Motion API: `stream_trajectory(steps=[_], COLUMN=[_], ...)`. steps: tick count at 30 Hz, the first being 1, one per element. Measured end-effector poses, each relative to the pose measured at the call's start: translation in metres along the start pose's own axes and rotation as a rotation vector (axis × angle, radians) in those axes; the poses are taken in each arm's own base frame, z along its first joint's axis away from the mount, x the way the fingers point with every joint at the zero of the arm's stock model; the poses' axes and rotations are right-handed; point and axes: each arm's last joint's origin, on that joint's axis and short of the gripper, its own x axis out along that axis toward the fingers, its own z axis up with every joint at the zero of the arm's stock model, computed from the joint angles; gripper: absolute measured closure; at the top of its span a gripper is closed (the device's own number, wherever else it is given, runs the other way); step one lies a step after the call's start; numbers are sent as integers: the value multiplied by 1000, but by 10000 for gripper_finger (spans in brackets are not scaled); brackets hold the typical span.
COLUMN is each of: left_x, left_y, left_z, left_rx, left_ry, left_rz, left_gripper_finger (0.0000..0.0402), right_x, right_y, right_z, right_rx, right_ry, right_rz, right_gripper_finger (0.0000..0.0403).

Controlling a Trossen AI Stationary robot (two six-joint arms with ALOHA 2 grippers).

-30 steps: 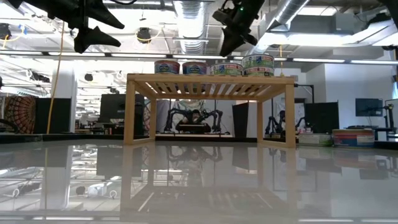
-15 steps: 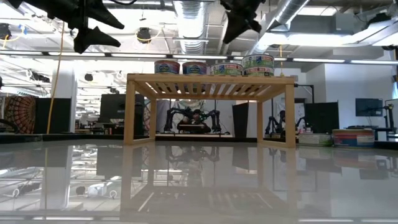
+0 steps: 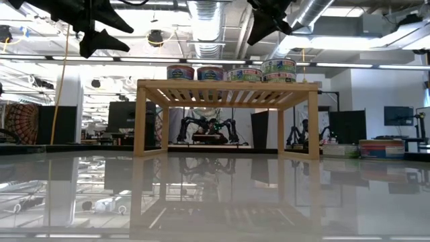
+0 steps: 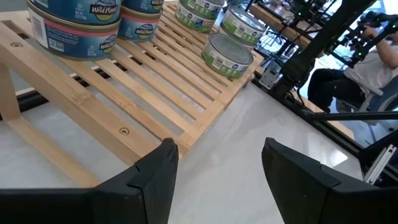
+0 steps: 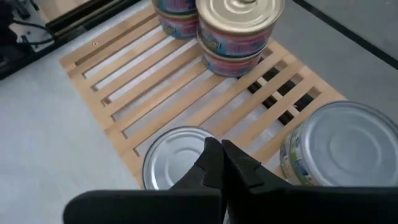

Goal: Stack canned seafood by type on shelf
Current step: Adjust the green tuna cans

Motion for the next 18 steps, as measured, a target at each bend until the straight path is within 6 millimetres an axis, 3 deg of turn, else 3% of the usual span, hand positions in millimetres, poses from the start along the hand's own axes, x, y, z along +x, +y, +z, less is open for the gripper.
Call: stream_trajectory(steps=[10,18], left_x=[0,0], left_y=[0,0], left_z=[0,0], left_rx=[-8,4], left_ry=[-3,-3], left_rz=[2,2], left_gripper_finger=[180,180], right_x=[16,30], right_y=[-12,-50], right_z=[-10,-3], right_rx=[3,89], right_ry=[26,37], right_rz=[-111,-212], right_gripper_finger=[380,381])
